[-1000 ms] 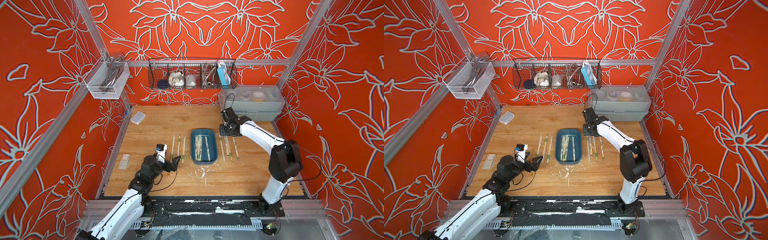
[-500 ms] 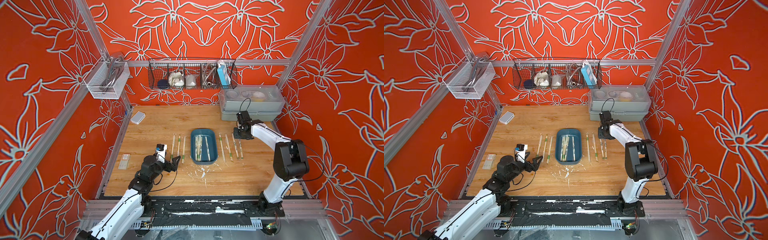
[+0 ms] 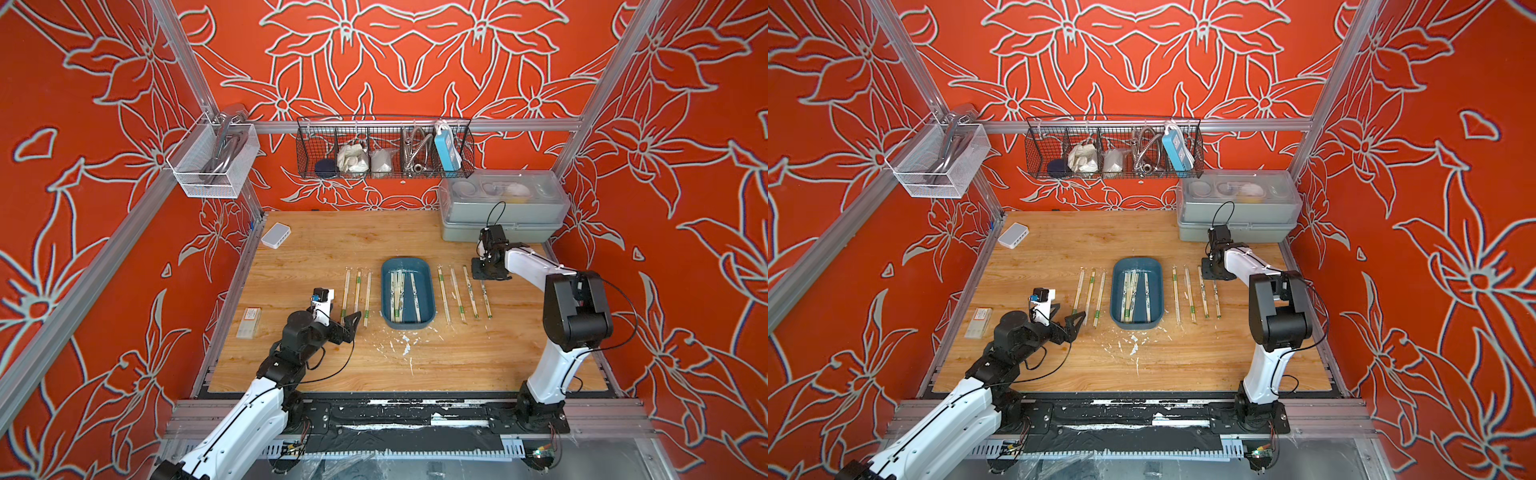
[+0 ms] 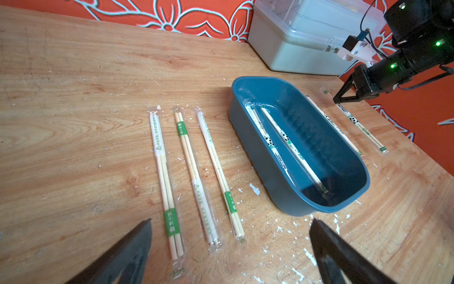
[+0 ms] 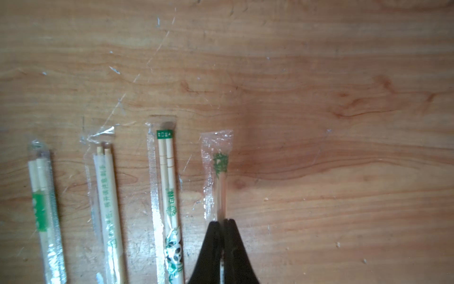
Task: Take the paired disposable chopsticks out of the storage box
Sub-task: Place the paired disposable chopsticks at the center of the board.
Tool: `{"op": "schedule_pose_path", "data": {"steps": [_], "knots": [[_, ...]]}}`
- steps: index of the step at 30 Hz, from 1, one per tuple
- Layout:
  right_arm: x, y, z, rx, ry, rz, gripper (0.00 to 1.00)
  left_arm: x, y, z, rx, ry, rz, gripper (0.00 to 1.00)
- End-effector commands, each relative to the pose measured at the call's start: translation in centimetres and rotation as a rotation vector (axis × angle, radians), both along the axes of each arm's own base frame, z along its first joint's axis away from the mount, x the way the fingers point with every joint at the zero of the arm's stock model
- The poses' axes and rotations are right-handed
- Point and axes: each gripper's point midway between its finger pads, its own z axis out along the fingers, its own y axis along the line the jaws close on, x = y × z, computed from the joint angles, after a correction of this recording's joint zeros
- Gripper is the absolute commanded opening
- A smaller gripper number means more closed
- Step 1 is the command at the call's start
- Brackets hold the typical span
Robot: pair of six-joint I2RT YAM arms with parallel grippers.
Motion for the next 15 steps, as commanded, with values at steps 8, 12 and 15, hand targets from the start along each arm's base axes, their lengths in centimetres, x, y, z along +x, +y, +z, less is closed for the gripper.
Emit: {"op": "schedule_pose_path", "data": {"steps": [8,12,15], "knots": [[0.19,-0.35,-1.33,0.004,0.065,0.002,0.08,0.43,-0.31,1.75,-0.015,-0.053,-0.008,1.0],[0.3,-0.41,-1.36,0.002,0.067,0.0,0.12,0.45,-0.26,1.81,-0.014,-0.055,-0.005,1.0],[0.31,-0.56,-1.26,-0.01,0.068,0.005,0.17,0.45,-0.2,1.86,-0.015,-0.056,-0.002,1.0]]}}
